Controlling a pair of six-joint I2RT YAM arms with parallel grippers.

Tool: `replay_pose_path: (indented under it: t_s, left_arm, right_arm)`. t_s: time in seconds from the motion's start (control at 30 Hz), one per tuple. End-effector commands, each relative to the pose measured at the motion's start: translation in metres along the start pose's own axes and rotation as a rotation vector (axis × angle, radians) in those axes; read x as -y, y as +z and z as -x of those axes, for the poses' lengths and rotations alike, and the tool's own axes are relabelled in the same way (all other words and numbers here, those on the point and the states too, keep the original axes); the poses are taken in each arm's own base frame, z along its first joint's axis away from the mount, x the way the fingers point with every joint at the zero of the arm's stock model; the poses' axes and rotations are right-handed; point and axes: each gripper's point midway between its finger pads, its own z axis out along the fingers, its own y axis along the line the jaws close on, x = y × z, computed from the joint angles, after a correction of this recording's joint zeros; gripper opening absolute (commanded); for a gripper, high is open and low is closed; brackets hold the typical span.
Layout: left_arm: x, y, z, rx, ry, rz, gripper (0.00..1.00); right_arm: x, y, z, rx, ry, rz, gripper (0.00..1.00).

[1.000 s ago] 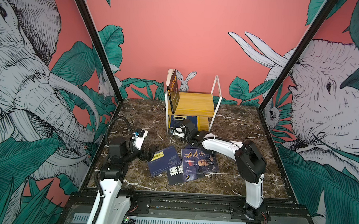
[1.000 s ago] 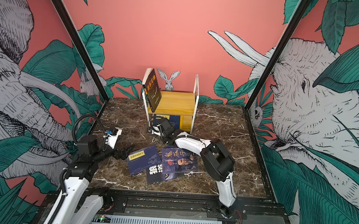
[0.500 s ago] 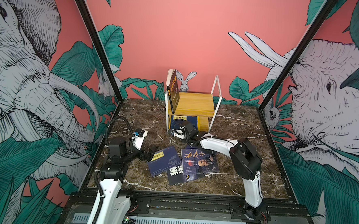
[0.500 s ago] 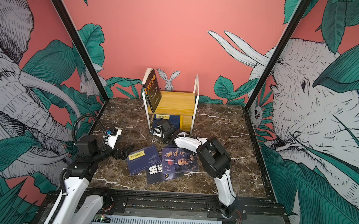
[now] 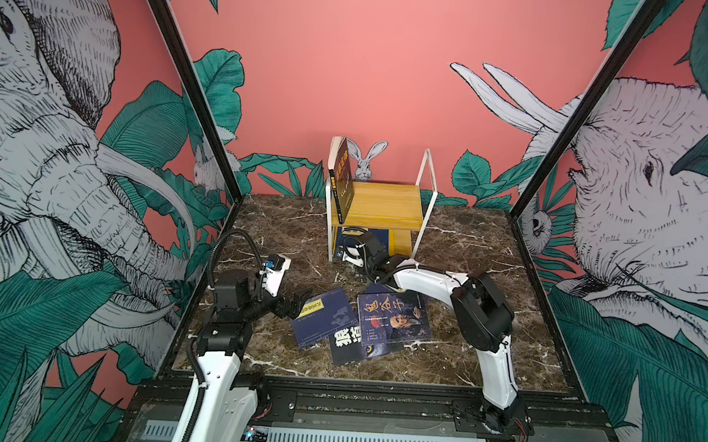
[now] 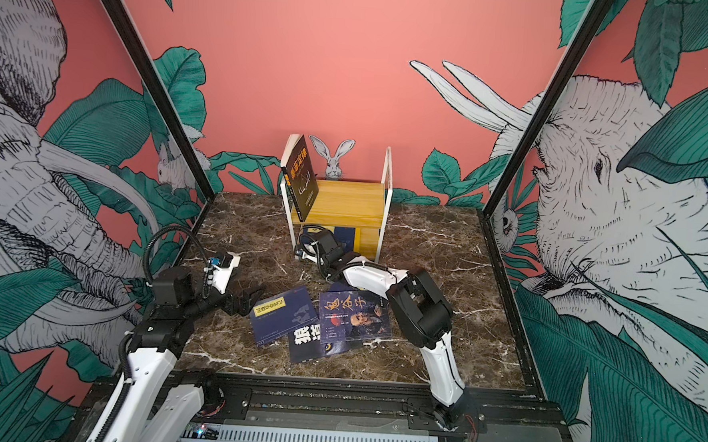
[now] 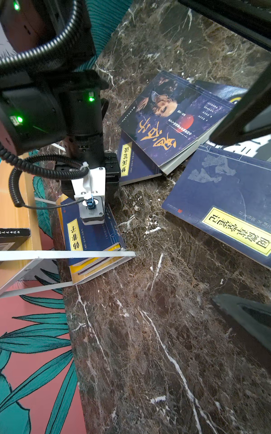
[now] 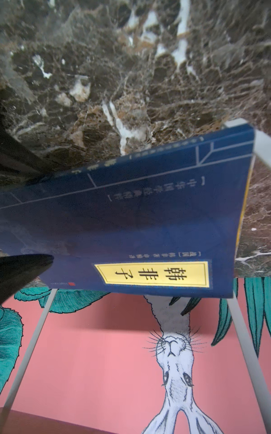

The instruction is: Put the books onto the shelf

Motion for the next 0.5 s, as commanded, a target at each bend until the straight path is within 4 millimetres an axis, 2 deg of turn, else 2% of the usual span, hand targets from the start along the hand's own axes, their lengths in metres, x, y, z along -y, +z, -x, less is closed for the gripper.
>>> replay_pose_path:
  t_s: [0.0, 0.27, 0.47]
  left_arm:
    - [0.001, 0.001, -0.004, 0.0, 0.013, -0.011, 0.99]
    - [0.0, 0.0, -0.003, 0.004, 0.013, -0.007, 0.99]
    - [0.0, 0.0, -0.003, 0.007, 0.015, -0.003, 0.99]
  right_arm:
    - [0.014, 0.006, 0.005, 0.01, 0.027, -0.033, 0.53]
    - [0.017, 0.009, 0.004, -0.002, 0.024, -0.04, 0.54]
    - [0.011, -0.002, 0.007, 0.033, 0.025, 0.019, 0.62]
